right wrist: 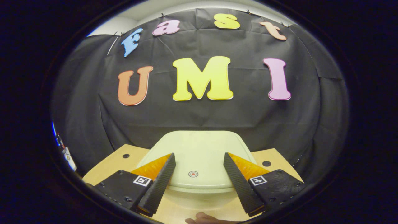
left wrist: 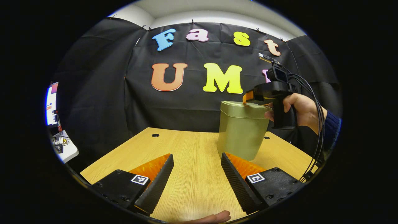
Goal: Press the lid of the desktop garbage bin to open it, pick up the crumpled paper on the desktop and throw it into the bin, then pick up the pop can on the desktop and drop it into the bin, and finally close the garbage bin lid.
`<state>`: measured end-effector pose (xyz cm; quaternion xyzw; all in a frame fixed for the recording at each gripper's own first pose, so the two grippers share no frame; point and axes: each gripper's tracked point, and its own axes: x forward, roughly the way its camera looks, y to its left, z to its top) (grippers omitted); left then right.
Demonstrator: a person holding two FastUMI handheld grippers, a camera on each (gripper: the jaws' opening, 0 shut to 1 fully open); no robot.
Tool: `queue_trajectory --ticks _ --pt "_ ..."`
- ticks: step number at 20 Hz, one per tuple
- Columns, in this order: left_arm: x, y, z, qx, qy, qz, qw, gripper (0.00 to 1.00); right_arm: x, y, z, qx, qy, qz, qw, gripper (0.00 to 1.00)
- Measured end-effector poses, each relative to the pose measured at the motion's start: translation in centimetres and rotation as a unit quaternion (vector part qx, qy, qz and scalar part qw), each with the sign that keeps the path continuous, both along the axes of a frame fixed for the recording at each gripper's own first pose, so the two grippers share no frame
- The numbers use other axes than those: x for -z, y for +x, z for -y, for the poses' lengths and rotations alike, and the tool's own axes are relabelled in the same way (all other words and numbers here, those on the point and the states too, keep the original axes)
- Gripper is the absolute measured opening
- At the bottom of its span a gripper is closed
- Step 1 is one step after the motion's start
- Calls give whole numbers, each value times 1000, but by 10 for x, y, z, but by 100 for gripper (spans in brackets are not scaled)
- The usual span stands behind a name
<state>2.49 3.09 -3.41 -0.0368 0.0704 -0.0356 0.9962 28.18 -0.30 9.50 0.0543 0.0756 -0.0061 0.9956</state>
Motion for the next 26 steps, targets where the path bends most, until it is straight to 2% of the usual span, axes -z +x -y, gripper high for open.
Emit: queue_trajectory --ticks 2,3,7,14,16,20,24,26 --pt "-1 1 -2 -1 1 2 1000 99 0 1 -1 5 3 16 1000 96" --pt "-1 1 -3 -3 1 2 1000 98 1 -1 -1 8 2 23 1000 98" --pt "0 4 -6 -8 1 -1 1000 99 1 -4 0 18 2 42 999 98" --pt "-2 2 -6 -8 5 4 1000 98 -1 -25 -1 5 -10 63 998 98" --pt "-3 2 -5 -8 7 7 1000 99 -2 -41 6 10 -16 66 998 94" --pt "-1 4 -3 -15 4 5 1000 99 -14 -88 20 19 -21 93 995 96" --pt "-5 0 2 -19 26 17 999 99 -6 -147 38 26 -21 104 994 98" --pt "-10 -2 6 -21 29 27 999 99 3 -174 53 41 -41 111 992 94"
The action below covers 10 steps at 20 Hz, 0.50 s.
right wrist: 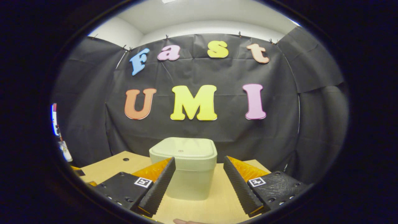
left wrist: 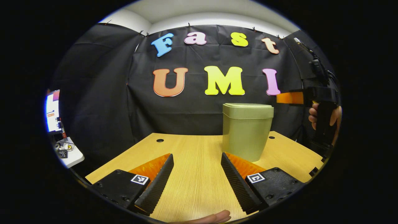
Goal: Press the lid of the desktop garbage bin to open it, pick up the crumpled paper on the desktop and throw it into the bin, then pick up the pop can on the desktop and drop it into the bin, and finally close the garbage bin lid.
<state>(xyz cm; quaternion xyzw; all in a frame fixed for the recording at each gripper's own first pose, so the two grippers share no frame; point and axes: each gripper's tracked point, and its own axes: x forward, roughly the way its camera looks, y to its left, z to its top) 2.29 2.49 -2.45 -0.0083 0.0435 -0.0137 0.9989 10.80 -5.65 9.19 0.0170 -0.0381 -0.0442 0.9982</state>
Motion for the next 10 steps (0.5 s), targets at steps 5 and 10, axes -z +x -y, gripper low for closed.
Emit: queue_trajectory --ticks 5,10 --pt "-6 -6 9 0 9 18 1000 98 15 -50 28 28 -22 21 999 97" --pt "-16 -15 28 10 14 39 999 98 37 -87 28 2 -23 13 1000 97"
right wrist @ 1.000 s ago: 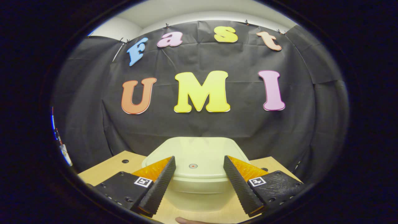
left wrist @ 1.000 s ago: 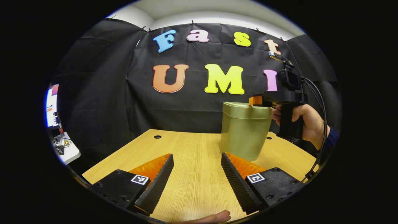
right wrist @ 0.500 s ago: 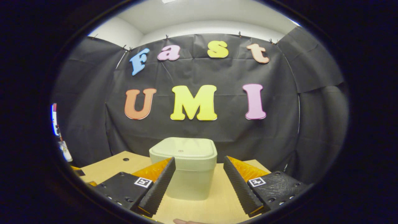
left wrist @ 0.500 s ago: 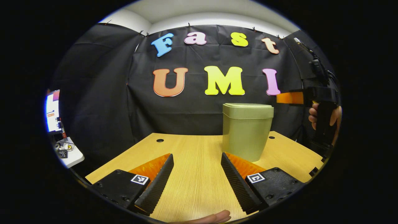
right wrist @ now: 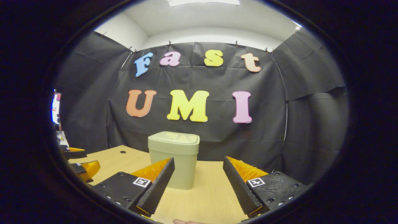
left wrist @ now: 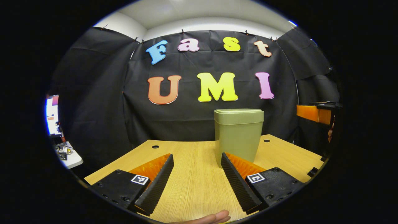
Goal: Press the lid of the desktop garbage bin to open it, pick up the crumpled paper on the desktop and throw it into the bin, then pick up the pop can on the desktop and drop it into the bin, and finally close the garbage bin lid.
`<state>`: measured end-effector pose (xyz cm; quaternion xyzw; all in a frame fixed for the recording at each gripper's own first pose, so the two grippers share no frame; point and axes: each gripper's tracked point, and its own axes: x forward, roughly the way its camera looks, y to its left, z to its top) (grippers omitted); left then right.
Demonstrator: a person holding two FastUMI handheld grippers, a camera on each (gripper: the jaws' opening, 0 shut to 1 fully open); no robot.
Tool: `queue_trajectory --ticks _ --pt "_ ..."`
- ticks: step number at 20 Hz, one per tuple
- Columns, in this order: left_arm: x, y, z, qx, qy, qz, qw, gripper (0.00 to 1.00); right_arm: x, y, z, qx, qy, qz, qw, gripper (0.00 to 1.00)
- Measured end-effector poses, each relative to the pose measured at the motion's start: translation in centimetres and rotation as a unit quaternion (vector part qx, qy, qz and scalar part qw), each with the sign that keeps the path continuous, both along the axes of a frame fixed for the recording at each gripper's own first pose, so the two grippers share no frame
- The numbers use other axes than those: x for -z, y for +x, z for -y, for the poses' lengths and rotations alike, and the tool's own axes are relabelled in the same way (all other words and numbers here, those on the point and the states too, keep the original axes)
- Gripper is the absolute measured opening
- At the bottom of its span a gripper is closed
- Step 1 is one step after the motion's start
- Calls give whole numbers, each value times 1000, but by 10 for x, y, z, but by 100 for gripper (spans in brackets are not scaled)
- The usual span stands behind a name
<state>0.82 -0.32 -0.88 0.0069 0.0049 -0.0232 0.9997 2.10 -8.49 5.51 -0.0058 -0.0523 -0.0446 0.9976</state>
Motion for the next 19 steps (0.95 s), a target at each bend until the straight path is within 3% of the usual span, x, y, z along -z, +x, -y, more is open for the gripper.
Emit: queue_trajectory --ticks 4,10,19 --pt "-11 -11 8 -8 13 27 1000 98 25 -23 -9 -29 -7 -10 999 96" --pt "-7 -14 8 -17 10 22 1000 98 40 -52 -17 -55 -4 4 998 95" --pt "-11 -21 14 -13 9 28 999 98 59 -47 -28 -55 -40 -5 998 95"
